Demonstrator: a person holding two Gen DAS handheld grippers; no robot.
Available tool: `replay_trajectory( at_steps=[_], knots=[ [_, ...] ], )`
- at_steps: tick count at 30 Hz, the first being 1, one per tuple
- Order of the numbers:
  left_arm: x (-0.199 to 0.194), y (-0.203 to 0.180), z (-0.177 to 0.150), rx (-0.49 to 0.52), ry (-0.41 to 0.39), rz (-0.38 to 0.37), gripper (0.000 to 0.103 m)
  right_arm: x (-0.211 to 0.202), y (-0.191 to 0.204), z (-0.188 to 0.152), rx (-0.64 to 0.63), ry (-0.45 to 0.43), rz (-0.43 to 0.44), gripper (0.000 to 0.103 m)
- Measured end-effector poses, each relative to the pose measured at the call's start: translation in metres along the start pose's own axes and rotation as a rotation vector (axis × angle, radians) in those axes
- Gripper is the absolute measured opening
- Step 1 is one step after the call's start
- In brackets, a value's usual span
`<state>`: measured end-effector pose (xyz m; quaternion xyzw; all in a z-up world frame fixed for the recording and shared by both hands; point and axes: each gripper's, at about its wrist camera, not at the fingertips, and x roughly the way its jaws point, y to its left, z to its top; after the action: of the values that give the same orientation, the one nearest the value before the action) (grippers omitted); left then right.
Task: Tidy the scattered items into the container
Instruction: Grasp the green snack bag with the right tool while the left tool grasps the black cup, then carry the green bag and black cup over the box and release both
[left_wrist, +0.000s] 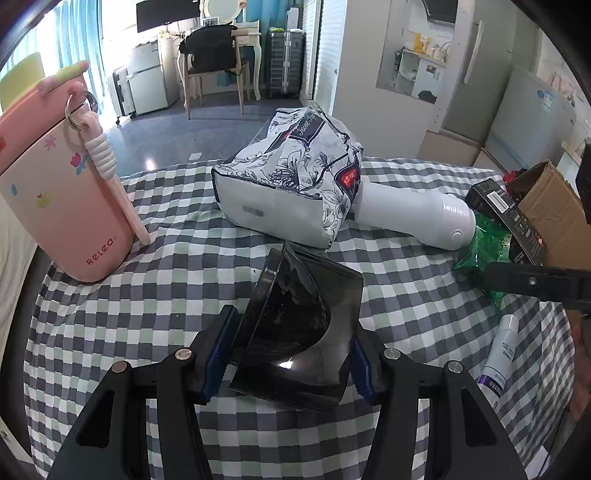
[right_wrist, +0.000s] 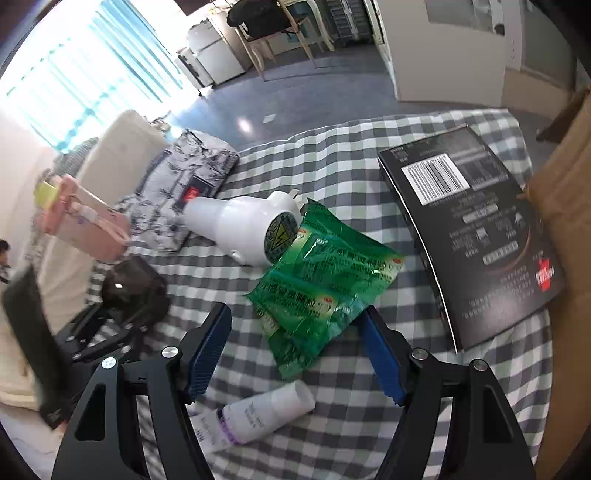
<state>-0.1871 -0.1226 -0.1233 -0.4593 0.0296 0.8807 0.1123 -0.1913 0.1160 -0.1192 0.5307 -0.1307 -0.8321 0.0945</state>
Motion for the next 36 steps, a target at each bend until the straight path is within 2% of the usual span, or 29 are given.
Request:
replay_trajectory(
  at_steps=[6, 7, 8, 9, 11, 18, 24, 29, 34, 36],
  knots=[
    [0.001, -0.002, -0.001, -0.004, -0.003, -0.005, 0.057, 0.017, 0.029, 0.008, -0.129, -0.072, -0.183, 0.070],
    [0.001, -0.002, -0.001, -0.004, -0.005, -0.005, 0.057, 0.017, 0.031, 0.008, -0.135, -0.078, -0.198, 0.067],
    [0.001, -0.002, -0.001, -0.006, -0.007, -0.008, 0.057, 0.016, 0.033, 0.007, -0.139, -0.091, -0.203, 0.055],
    [0.000, -0.001, -0.001, -0.009, -0.007, -0.013, 0.056, 0.015, 0.033, 0.007, -0.136, -0.100, -0.190, 0.046],
    [-0.001, -0.001, -0.001, -0.015, -0.008, -0.029, 0.056, 0.013, 0.031, 0.007, -0.123, -0.099, -0.177, 0.044],
    [-0.021, -0.005, 0.003, -0.002, -0.037, -0.040, 0.055, -0.011, 0.030, -0.003, -0.117, -0.140, -0.163, 0.043],
    [-0.053, -0.021, 0.011, 0.032, -0.091, -0.053, 0.054, -0.046, 0.038, -0.008, -0.124, -0.200, -0.139, 0.043],
    [-0.085, -0.048, 0.022, 0.066, -0.130, -0.047, 0.054, -0.085, 0.036, -0.008, -0.129, -0.244, -0.126, 0.043],
    [-0.106, -0.095, 0.040, 0.100, -0.095, 0.007, 0.054, -0.144, 0.018, -0.016, -0.108, -0.322, -0.135, 0.043],
    [-0.114, -0.114, 0.048, 0.099, -0.093, -0.014, 0.054, -0.169, 0.006, -0.020, -0.094, -0.352, -0.155, 0.043]
  ],
)
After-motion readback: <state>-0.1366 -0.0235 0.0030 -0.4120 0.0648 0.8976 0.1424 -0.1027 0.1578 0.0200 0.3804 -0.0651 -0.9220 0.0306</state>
